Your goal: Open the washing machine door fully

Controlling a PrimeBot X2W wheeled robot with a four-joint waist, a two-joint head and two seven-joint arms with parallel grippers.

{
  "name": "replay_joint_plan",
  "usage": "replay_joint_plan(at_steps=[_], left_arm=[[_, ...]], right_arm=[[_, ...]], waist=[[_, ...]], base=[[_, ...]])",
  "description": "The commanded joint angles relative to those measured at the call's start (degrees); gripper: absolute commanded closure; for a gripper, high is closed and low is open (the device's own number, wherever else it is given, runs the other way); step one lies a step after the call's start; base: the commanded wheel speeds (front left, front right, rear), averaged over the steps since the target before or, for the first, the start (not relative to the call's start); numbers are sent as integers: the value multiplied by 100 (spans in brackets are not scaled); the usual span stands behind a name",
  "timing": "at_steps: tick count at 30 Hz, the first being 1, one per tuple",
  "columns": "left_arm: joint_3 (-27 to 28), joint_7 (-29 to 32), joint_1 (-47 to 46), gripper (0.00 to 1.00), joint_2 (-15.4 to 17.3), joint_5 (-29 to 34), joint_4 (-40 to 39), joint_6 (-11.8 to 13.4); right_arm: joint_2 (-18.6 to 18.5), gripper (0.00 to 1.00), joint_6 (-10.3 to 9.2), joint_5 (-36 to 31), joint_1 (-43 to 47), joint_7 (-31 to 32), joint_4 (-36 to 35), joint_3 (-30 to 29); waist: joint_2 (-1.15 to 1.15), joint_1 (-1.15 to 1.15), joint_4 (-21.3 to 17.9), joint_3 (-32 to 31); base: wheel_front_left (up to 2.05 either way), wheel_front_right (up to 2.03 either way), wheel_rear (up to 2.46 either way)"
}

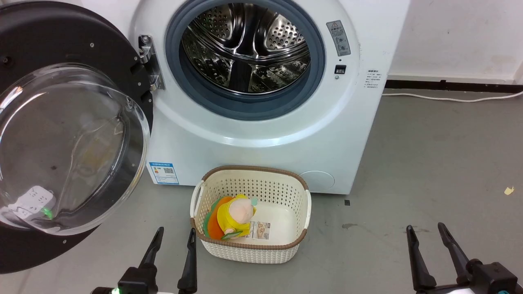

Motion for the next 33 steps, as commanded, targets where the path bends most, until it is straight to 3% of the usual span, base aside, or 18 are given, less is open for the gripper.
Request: replay_joint_plan(at_steps=[1, 30, 31, 33], left_arm=[[13, -30, -43, 0, -30, 22, 15, 10], [10, -30, -39, 0, -87, 106, 24, 40], [5, 2, -4, 100, -87, 95, 10, 43], [3, 8, -4, 100, -92, 96, 9, 44]], right_arm=[[29, 0, 5, -3, 28, -26, 16, 0], [29, 0, 5, 8, 12, -26, 62, 22], [1, 100, 0, -1, -1, 3, 47, 18], [0, 100, -1, -2, -3, 6, 45, 19]], waist=[[0, 0, 3, -2], [0, 0, 65, -88], [0, 0, 65, -89], [0, 0, 64, -89]], base=[[0, 0, 0], [0, 0, 0], [0, 0, 0], [0, 0, 0]])
